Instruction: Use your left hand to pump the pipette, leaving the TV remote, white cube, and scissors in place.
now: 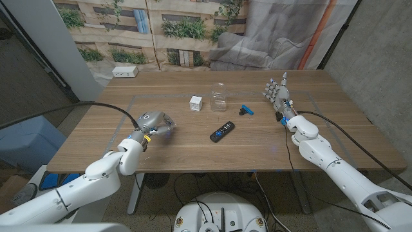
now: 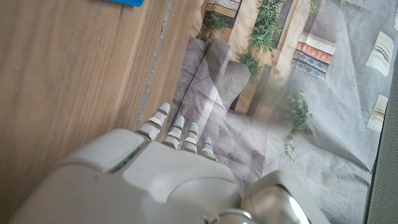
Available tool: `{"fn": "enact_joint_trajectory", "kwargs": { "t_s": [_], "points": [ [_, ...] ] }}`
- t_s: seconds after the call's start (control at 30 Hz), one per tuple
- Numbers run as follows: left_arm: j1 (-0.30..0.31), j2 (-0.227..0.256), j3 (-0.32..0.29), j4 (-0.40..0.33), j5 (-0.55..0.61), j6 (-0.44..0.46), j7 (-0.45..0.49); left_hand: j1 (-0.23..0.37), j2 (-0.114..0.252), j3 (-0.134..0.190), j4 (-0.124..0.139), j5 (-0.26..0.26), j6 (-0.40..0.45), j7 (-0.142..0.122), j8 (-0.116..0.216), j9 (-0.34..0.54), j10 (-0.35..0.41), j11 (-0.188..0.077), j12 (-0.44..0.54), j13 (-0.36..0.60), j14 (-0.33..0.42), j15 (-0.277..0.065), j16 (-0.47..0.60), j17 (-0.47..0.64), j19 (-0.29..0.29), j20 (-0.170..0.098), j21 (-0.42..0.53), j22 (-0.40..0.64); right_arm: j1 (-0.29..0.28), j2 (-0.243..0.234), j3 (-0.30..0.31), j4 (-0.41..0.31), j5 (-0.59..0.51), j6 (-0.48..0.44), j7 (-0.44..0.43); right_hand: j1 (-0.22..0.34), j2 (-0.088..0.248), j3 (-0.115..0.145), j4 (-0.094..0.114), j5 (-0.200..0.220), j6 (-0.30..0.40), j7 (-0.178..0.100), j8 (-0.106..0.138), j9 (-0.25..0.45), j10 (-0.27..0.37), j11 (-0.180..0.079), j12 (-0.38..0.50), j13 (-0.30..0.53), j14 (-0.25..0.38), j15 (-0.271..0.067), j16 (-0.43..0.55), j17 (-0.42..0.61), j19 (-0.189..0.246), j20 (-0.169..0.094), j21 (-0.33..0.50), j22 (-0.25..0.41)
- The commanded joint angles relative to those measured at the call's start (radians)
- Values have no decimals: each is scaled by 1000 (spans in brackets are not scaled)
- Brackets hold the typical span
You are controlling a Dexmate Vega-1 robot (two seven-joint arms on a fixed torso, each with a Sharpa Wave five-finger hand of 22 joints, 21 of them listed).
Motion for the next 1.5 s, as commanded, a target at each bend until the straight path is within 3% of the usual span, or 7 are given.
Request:
{"fn": "enact_joint_trajectory", "kwargs": {
  "t_s": [0.03,0.43,0.8,1.1,1.5],
  "points": [
    [-24,-8,30,39,8,-24,-4,-1,4,8,-1,2,5,-4,8,3,4,-7,7,1,-5,-143,3,3,6,-61,5,5,0,0,0,0,0,0,-1,0,58,-6,0,6,3,-9,7,3,3,-3,4,3,-11,-78,6,4,4,2,4,5],
    [-40,-5,47,56,29,-43,-8,-4,-1,6,-1,1,-3,-6,6,3,-5,-8,4,1,-6,-141,3,3,6,-62,5,4,0,0,0,1,0,1,0,0,58,-7,0,6,3,-9,7,3,-1,1,2,3,-11,-78,6,4,4,3,4,5],
    [-47,-3,56,53,53,-29,-23,-29,-27,-13,5,-1,-50,-26,-5,4,-57,-9,-9,0,-24,-130,-1,2,-10,-52,0,5,0,0,0,2,0,1,0,0,58,-7,0,6,2,-10,6,3,4,-6,4,3,-11,-79,6,4,5,2,4,5],
    [-47,6,53,42,54,-25,-40,-78,-52,-41,16,-3,-122,-19,-11,3,-141,-10,-18,0,-73,-114,-2,2,-33,-31,-4,7,0,0,0,1,0,1,0,0,58,-7,1,6,4,-9,7,3,-1,-1,2,3,-11,-78,6,4,4,3,4,5],
    [-47,28,37,2,34,-17,-95,-136,-68,-79,19,-4,-263,-9,-16,-6,-316,-2,-28,-5,-189,-74,-1,5,-80,-7,-9,5,0,0,0,0,0,1,0,0,58,-6,1,6,3,-10,7,3,4,-2,4,3,-11,-77,6,4,4,2,4,5]
  ]
}}
